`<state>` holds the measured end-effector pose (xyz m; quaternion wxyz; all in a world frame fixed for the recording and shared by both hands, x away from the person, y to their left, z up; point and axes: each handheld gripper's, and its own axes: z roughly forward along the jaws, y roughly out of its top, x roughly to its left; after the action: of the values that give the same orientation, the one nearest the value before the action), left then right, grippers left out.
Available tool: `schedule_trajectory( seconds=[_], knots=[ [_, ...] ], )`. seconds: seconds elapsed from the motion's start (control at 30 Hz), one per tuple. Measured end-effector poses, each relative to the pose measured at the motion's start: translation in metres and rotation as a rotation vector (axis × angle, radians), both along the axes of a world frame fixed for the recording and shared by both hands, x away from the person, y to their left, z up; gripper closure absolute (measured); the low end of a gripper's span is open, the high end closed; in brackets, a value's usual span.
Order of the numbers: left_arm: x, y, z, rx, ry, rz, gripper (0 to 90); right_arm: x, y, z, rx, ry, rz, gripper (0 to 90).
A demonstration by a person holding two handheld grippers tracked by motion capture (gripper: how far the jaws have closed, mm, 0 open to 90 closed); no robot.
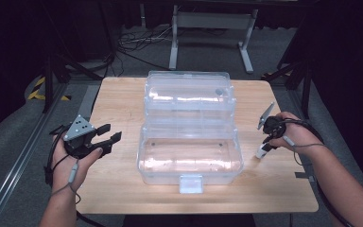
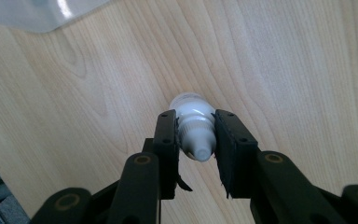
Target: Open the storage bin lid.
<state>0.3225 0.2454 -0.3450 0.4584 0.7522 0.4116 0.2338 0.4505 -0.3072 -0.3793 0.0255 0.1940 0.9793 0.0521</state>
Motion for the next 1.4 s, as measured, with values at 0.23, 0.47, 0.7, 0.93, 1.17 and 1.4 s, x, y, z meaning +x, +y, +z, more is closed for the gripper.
schedule_trajectory(
  seconds=[0.23, 0.47, 0.7, 0.93, 1.17, 1.4],
  knots=[
    [0.000, 0.001, 0.000, 0.002, 0.004, 0.000, 50.0, -0.004, 0.004, 0.020, 0.018, -0.014, 0.020, 71.3],
    [0.000, 0.000, 0.000, 0.004, 0.004, -0.005, 49.5, -0.011, 0.011, 0.040, 0.026, -0.031, 0.053, 71.3],
    [-0.001, 0.001, 0.001, 0.001, 0.010, -0.010, 49.5, -0.020, 0.019, 0.058, 0.037, -0.044, 0.080, 71.4],
    [0.000, 0.000, 0.001, 0.004, 0.013, -0.017, 49.4, -0.029, 0.029, 0.074, 0.037, -0.062, 0.115, 71.3],
    [0.000, 0.000, 0.001, 0.005, 0.014, -0.020, 48.9, -0.037, 0.038, 0.086, 0.044, -0.067, 0.139, 71.3],
    [0.000, 0.001, -0.001, 0.002, 0.032, -0.005, 48.2, -0.045, 0.050, 0.104, 0.072, -0.068, 0.160, 71.3]
  ],
)
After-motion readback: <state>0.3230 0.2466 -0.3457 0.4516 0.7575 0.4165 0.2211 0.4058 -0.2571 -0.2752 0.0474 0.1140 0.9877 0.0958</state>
